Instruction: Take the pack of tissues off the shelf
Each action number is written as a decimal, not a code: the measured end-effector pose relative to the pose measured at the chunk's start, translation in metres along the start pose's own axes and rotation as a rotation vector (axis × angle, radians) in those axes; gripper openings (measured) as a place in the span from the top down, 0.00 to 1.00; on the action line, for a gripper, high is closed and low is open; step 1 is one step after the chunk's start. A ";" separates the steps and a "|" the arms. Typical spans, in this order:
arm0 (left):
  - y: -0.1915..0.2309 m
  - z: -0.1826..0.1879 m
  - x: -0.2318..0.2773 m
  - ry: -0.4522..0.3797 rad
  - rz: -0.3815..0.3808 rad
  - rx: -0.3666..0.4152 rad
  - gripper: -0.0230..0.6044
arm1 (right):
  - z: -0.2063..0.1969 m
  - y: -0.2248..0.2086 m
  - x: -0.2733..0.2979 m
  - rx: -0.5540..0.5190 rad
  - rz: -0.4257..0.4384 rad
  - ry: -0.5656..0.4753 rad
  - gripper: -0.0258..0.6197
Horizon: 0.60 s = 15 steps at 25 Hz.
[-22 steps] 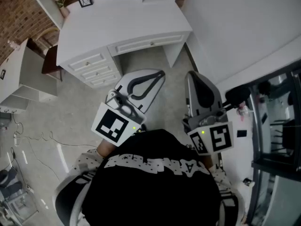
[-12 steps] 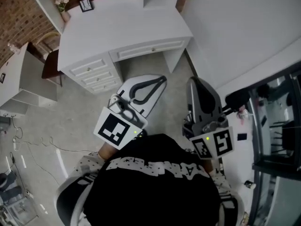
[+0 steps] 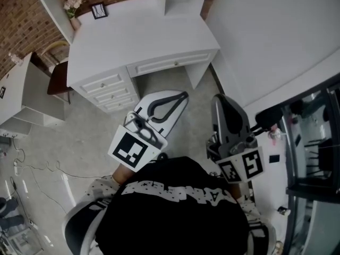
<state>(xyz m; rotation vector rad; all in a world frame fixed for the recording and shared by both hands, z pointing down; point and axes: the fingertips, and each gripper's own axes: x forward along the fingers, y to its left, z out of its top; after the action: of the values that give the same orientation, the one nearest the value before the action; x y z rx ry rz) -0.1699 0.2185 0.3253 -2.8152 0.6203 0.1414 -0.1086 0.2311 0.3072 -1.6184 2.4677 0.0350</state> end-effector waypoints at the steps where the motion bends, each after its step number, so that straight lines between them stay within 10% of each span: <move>1: 0.002 -0.001 -0.001 0.000 -0.001 -0.004 0.91 | -0.002 0.000 0.001 0.008 -0.001 0.011 0.91; 15: 0.015 -0.015 0.012 0.008 0.048 -0.053 0.91 | -0.007 -0.032 0.010 -0.020 -0.040 0.033 0.91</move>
<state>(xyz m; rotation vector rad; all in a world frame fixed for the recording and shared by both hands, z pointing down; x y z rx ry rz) -0.1648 0.1963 0.3345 -2.8543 0.6970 0.1574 -0.0838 0.2085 0.3152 -1.6900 2.4660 0.0280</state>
